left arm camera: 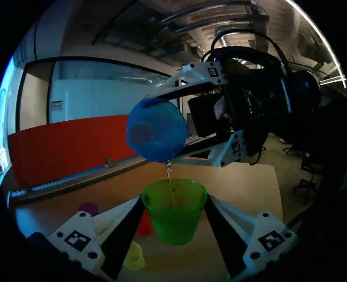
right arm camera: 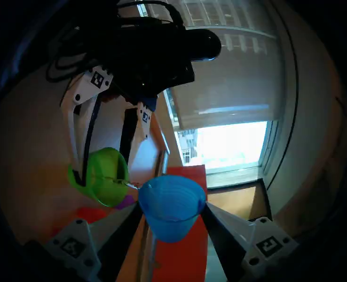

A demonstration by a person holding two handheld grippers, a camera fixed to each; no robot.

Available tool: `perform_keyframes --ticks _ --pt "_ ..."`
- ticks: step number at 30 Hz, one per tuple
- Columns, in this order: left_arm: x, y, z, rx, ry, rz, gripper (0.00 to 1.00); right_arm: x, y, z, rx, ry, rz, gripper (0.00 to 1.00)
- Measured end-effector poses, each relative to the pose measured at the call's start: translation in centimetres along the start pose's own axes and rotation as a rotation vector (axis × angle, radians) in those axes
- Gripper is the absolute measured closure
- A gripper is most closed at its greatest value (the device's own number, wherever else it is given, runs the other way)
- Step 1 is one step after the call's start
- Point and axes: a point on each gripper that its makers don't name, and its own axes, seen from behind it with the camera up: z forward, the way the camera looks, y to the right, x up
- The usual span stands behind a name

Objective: Pour water

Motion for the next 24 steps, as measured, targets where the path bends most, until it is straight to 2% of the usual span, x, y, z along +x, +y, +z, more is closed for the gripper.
perform_keyframes --ticks 24 --pt "0.07 -0.06 -0.08 0.003 0.007 -0.003 0.13 0.11 -0.40 0.11 -0.001 -0.007 -0.073 0.11"
